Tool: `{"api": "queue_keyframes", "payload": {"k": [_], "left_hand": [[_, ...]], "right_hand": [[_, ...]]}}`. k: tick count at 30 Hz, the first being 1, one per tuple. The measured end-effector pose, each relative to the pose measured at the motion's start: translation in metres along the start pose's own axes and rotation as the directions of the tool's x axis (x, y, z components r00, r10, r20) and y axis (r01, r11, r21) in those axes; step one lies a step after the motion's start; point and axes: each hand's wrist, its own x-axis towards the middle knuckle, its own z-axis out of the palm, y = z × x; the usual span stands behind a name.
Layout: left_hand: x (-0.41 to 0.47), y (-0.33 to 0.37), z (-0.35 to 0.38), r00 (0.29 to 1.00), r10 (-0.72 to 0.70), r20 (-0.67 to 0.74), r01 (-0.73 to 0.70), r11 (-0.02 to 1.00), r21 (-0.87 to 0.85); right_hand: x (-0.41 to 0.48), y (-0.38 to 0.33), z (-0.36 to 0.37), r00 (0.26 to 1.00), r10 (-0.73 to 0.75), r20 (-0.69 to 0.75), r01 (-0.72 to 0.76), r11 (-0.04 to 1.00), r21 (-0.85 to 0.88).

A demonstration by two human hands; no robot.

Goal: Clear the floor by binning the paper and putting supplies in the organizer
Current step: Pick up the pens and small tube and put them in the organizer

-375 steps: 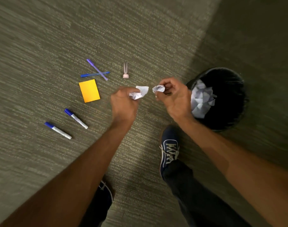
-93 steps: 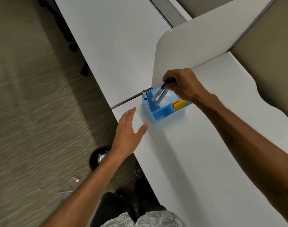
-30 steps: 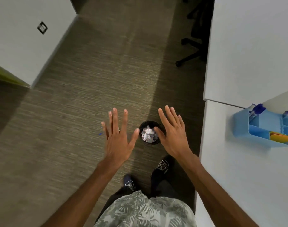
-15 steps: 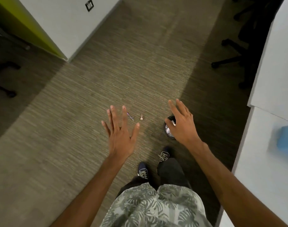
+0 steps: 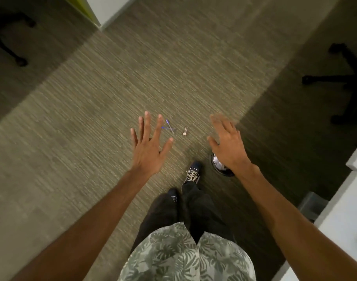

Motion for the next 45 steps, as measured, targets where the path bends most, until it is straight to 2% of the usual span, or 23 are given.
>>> {"api": "queue_keyframes", "payload": {"k": [6,15,28,35,40,45], "left_hand": [[0.050,-0.015,0.030,0.999,-0.025,0.033,0.025,1.000,0.014],[0.106,-0.066,0.102,0.996,-0.046,0.077,0.042,0.997,0.058],[0.207,-0.220,0.306,0.983,-0.005,0.181,-0.010,0.996,0.083],[0.254,-0.298,0.438,0.975,0.032,0.218,-0.052,0.995,0.087],[0.275,-0.331,0.503,0.975,0.019,0.223,-0.037,0.996,0.076],[0.280,-0.345,0.528,0.971,-0.030,0.236,0.018,0.999,0.050]], "right_hand": [[0.049,0.012,0.023,0.993,-0.057,0.099,0.063,0.996,-0.057],[0.133,0.025,0.107,0.979,-0.025,0.203,0.030,0.999,-0.019],[0.265,0.096,0.375,0.959,0.099,0.265,-0.089,0.995,-0.049],[0.344,0.151,0.530,0.942,0.063,0.330,-0.020,0.991,-0.133],[0.388,0.173,0.604,0.950,0.086,0.301,-0.027,0.981,-0.192],[0.410,0.181,0.645,0.957,0.040,0.289,0.030,0.971,-0.236]]}}
